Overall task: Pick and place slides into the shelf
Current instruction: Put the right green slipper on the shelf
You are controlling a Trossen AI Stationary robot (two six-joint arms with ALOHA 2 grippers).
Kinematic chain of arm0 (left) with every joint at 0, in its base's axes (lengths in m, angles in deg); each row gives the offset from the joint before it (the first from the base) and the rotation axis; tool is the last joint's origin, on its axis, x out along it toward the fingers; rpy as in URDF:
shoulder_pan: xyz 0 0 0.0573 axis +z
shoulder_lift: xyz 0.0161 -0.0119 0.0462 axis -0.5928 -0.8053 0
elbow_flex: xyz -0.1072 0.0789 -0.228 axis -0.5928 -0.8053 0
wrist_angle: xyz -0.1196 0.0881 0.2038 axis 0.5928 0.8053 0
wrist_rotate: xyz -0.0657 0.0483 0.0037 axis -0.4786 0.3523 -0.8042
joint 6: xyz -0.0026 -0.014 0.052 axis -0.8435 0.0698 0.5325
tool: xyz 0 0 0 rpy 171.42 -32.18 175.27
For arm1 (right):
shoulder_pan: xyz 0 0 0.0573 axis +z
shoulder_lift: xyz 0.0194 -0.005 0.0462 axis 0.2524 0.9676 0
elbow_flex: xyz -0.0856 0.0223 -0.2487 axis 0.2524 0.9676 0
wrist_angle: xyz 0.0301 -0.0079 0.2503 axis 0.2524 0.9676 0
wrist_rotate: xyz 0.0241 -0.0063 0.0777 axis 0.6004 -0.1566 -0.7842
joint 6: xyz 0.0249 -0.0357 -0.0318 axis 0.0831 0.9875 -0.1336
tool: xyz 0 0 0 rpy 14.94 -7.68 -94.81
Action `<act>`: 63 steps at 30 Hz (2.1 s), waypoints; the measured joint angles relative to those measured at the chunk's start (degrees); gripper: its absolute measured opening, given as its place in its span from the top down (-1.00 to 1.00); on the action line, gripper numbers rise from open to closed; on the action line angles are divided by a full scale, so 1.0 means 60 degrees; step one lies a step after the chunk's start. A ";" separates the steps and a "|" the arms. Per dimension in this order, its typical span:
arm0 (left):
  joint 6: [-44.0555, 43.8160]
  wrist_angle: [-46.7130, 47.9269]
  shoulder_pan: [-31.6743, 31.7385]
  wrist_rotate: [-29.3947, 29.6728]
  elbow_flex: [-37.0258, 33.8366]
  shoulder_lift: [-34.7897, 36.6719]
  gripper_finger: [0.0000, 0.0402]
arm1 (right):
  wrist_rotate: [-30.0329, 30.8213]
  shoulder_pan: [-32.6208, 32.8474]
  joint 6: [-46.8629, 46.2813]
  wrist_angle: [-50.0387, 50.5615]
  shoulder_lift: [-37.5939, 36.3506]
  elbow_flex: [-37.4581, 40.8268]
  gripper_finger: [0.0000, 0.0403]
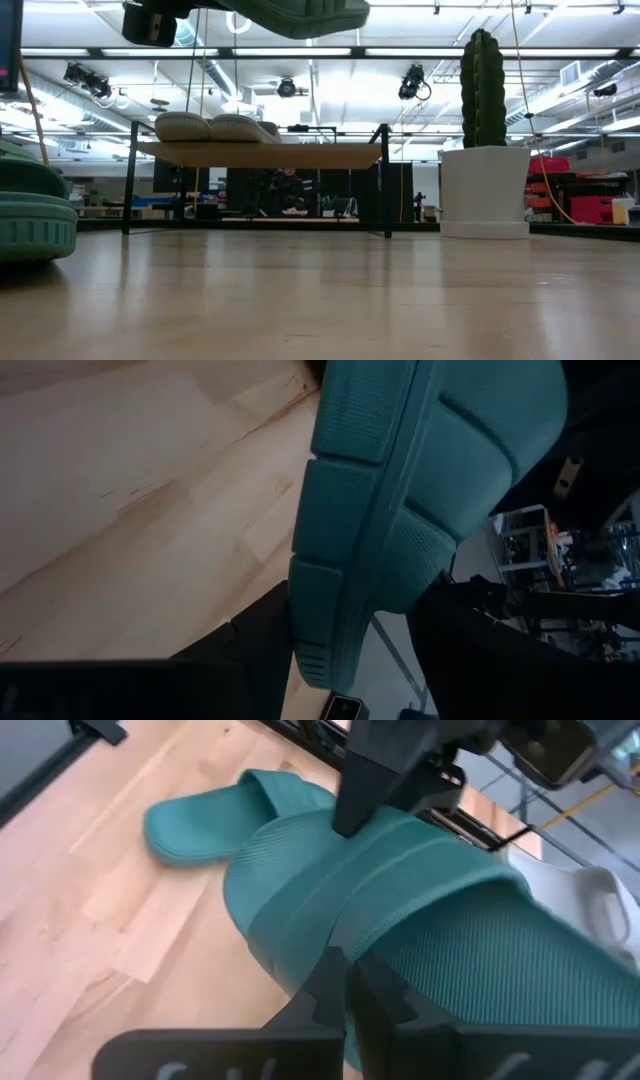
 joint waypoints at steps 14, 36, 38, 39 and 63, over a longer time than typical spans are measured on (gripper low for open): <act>-0.0130 0.0178 -0.0013 -0.0050 0.0015 0.0000 -0.11 | 0.0290 -0.0271 0.0064 -0.0035 0.0000 0.0000 0.98; -0.0067 0.0499 -0.0173 0.0895 0.0011 -0.0007 -0.18 | 0.0436 -0.0493 0.0046 -0.0777 -0.0185 -0.0004 0.98; 0.0031 0.0500 -0.0173 0.0928 0.0011 -0.0007 -0.12 | 0.0427 -0.0516 0.0046 -0.0813 -0.0215 -0.0004 0.98; 0.0033 0.0499 -0.0170 0.0984 0.0011 -0.0007 -0.08 | 0.0425 -0.0516 0.0049 -0.0825 -0.0219 -0.0004 0.98; 0.0178 0.0530 -0.0173 0.1946 -0.0004 -0.0007 0.69 | 0.0308 -0.0497 0.0064 -0.0728 -0.0244 -0.0004 0.59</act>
